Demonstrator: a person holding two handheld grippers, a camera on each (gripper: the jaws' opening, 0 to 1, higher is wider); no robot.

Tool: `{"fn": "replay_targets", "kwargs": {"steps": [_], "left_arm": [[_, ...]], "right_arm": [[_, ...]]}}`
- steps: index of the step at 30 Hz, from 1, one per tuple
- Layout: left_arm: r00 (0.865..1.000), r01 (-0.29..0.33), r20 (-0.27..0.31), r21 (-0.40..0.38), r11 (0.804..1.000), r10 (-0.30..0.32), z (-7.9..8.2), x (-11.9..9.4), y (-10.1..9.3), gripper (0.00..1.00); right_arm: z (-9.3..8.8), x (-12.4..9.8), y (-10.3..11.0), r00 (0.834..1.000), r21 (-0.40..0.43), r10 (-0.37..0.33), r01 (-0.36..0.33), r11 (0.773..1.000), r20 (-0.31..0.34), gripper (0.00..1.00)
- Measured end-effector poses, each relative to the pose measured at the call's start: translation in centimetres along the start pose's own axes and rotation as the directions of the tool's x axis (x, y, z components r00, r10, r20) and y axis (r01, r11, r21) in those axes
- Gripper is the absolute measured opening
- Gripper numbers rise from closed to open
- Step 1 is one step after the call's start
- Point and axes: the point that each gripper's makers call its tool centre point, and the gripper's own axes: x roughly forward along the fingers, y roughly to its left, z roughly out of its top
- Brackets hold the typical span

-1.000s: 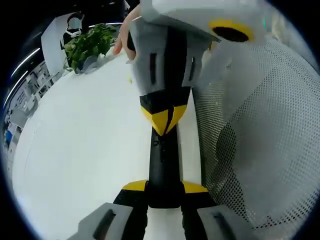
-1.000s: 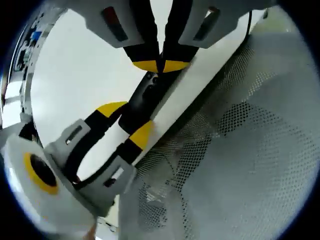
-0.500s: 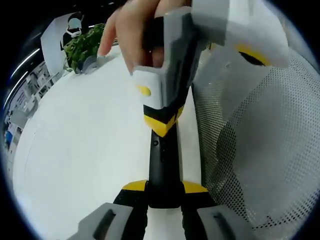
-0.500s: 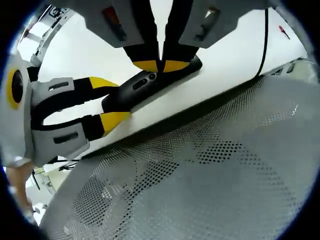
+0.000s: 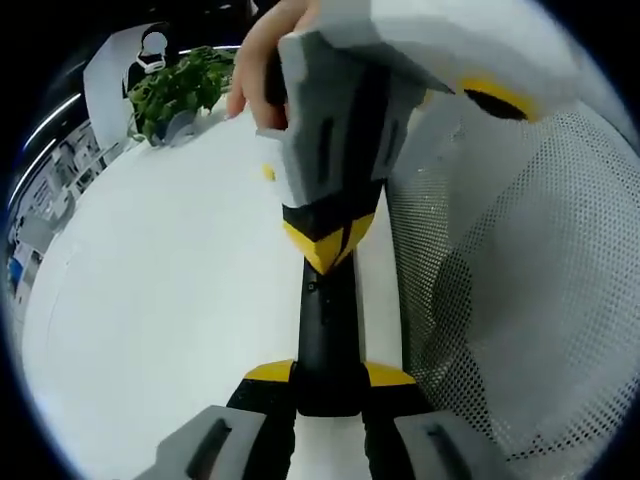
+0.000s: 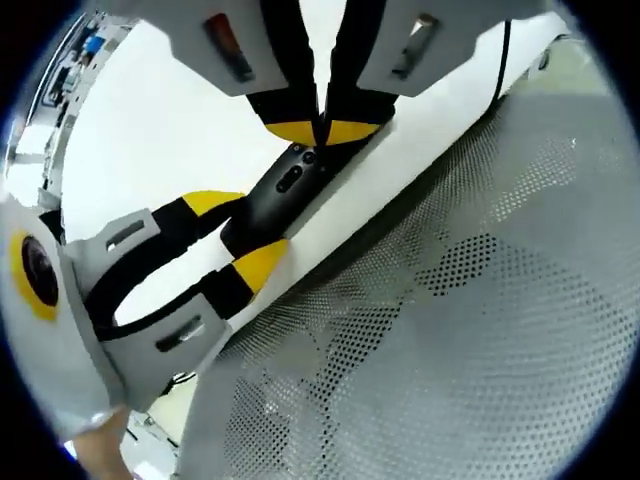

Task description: Press the specified remote control buttons in sequence, fully releasing each button before pressing the next.

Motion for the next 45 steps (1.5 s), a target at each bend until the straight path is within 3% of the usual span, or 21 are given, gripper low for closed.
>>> {"fn": "replay_targets", "kwargs": {"steps": [4, 8, 9, 12, 15, 18, 20, 28, 32, 36, 38, 42, 43, 45], "left_arm": [[1.0, 0.005, 0.006, -0.005, 1.0, -0.005, 0.0, -0.1, 0.0, 0.24], [1.0, 0.007, 0.004, -0.005, 1.0, -0.007, 0.1, -0.1, 0.0, 0.24], [1.0, 0.007, 0.004, -0.004, 1.0, -0.007, 0.1, -0.1, 0.0, 0.24], [1.0, 0.009, 0.004, -0.006, 1.0, -0.009, 0.1, -0.1, 0.0, 0.24], [1.0, 0.011, 0.004, -0.005, 1.0, -0.011, 0.1, -0.1, 0.0, 0.24], [1.0, 0.015, 0.006, -0.006, 1.0, -0.015, 0.1, -0.1, 0.0, 0.24], [1.0, 0.017, 0.009, -0.008, 1.0, -0.017, 0.1, -0.1, 0.0, 0.24], [1.0, 0.017, 0.008, -0.003, 1.0, -0.017, 0.0, 0.0, 0.0, 0.24], [1.0, 0.016, 0.007, -0.001, 1.0, -0.016, 0.0, 0.0, 0.1, 0.24], [1.0, 0.015, 0.007, 0.0, 1.0, -0.015, -0.1, 0.0, 0.1, 0.24], [1.0, 0.017, 0.007, 0.0, 1.0, -0.017, -0.1, 0.0, 0.0, 0.24], [1.0, 0.024, 0.002, -0.001, 1.0, -0.024, 0.0, 0.0, 0.0, 0.24], [1.0, 0.024, 0.001, 0.0, 1.0, -0.024, 0.0, 0.0, 0.0, 0.24], [1.0, 0.021, -0.002, 0.003, 1.0, -0.021, 0.0, 0.0, 0.0, 0.24]], "right_arm": [[-0.1, -0.1, -0.3, 0.996, 0.238, -0.019, -0.002, 0.971, 0.085, 0.0], [-0.3, -0.2, -0.5, 0.974, 0.406, -0.118, 0.03, 0.913, 0.193, 0.0], [-0.5, -0.1, -0.4, 0.966, 0.47, -0.14, 0.022, 0.883, 0.218, 0.0], [-0.6, 0.0, -0.4, 0.951, 0.526, -0.183, 0.025, 0.85, 0.251, 0.0], [-0.8, 0.1, -0.4, 0.944, 0.561, -0.204, 0.026, 0.828, 0.258, 0.0], [-0.8, 0.0, -0.2, 0.939, 0.626, -0.207, -0.01, 0.78, 0.274, 0.01], [-1.2, -0.1, 0.1, 0.939, 0.646, -0.205, -0.022, 0.763, 0.275, 0.03], [-2.4, -0.5, 1.1, 0.951, 0.642, -0.198, -0.001, 0.767, 0.237, 0.03], [-1.8, -0.6, 0.9, 0.959, 0.581, -0.185, 0.028, 0.813, 0.212, 0.03], [-1.5, -0.4, 0.9, 0.965, 0.562, -0.167, 0.027, 0.827, 0.2, 0.03], [-1.7, -0.4, 0.9, 0.971, 0.533, -0.16, 0.042, 0.845, 0.179, 0.03], [-1.8, -0.3, 1.1, 0.979, 0.547, -0.156, 0.06, 0.835, 0.131, 0.04], [-1.7, -0.3, 1.0, 0.978, 0.575, -0.171, 0.069, 0.815, 0.124, 0.04], [-1.9, -0.3, 1.0, 0.977, 0.599, -0.176, 0.071, 0.797, 0.118, 0.04]]}}
